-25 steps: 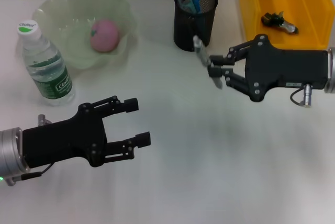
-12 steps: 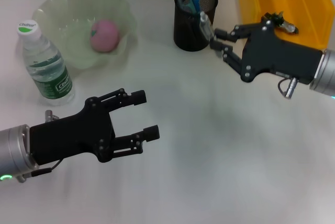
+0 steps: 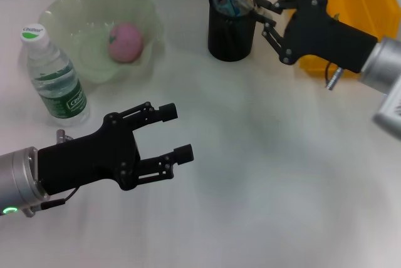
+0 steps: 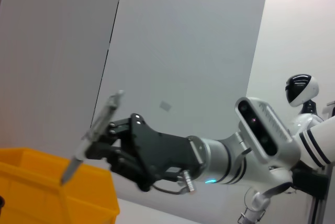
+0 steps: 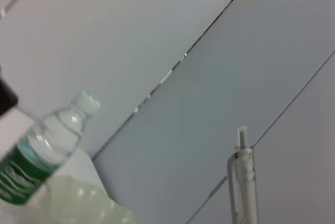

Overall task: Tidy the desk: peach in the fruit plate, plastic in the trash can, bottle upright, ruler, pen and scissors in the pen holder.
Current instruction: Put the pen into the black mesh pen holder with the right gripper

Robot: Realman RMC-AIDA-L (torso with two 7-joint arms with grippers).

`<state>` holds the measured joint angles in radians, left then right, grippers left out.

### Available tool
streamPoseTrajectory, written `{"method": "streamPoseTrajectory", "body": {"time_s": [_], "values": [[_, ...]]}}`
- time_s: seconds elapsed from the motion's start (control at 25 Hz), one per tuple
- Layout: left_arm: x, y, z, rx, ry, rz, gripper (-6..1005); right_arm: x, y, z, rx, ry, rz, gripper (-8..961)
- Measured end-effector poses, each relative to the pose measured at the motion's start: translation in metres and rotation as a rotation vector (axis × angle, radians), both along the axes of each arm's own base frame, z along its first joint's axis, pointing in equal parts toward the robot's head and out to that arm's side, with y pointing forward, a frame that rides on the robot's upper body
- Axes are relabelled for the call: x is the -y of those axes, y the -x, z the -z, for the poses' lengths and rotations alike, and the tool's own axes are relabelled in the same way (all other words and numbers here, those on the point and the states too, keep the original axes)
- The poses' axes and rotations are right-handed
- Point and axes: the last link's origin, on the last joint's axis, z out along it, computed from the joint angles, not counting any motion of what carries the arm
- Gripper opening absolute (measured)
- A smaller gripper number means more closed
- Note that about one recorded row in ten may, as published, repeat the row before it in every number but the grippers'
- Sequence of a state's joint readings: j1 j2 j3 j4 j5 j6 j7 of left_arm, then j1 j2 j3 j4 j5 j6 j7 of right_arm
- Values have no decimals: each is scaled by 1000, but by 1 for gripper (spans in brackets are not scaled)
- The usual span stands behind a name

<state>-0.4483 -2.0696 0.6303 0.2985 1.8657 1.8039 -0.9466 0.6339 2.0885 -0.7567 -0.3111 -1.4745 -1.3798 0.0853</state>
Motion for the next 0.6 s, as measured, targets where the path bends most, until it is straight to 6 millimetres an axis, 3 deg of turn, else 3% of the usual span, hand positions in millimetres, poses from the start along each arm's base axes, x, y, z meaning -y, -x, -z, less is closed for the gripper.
{"method": "streamPoseTrajectory", "body": {"time_s": [0.32,0.6], "values": [[1,-1,2,13,5,-8,800,-18,14,22,149,-149,-74,116],[3,0,2,16,7,-10,800,-33,25,24,138,-177,-34,117]]}}
